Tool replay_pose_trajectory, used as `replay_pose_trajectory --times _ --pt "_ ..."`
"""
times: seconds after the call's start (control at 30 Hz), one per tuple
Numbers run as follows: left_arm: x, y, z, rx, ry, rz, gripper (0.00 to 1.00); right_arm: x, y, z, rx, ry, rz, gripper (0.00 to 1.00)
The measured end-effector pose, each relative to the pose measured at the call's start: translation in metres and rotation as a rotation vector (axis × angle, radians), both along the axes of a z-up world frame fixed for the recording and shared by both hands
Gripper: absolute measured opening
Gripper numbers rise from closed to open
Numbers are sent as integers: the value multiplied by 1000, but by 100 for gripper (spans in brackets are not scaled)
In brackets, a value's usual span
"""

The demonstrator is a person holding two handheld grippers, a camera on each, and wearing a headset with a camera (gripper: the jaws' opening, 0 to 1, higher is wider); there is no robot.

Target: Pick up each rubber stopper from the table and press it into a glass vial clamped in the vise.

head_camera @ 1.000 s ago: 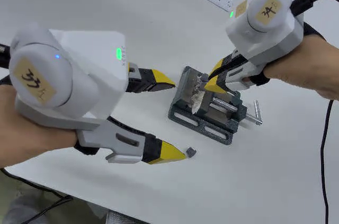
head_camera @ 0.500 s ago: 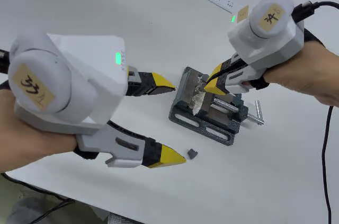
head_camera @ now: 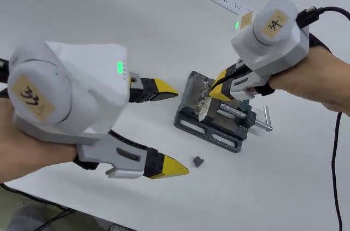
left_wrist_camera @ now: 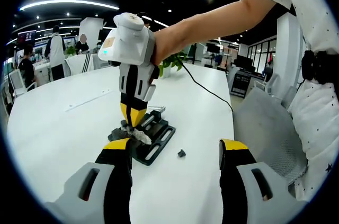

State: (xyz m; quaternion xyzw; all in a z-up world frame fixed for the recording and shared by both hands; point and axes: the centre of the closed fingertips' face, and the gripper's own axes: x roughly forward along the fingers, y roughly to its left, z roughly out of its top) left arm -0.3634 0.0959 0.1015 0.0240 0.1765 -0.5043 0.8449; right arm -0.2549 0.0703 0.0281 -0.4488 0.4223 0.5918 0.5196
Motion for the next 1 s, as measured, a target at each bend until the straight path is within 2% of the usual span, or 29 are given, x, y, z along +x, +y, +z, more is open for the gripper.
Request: replay_pose_trajectory --times 0.4,0.53,0.7,0.87,1.0 --pt "2 3 -5 -14 -2 13 80 0 1 -1 -35 -2 48 2" --pt "2 3 -6 -22 1 16 85 -1 1 -1 -39 3 42 3" --pt "2 3 -8 -31 3 22 89 0 1 -2 -47 5 49 3" --pt "3 2 -9 -41 0 26 92 -1 2 -3 -79 1 65 3" --pt "4 4 -9 -40 -1 33 93 2 2 -3 -88 16 55 3"
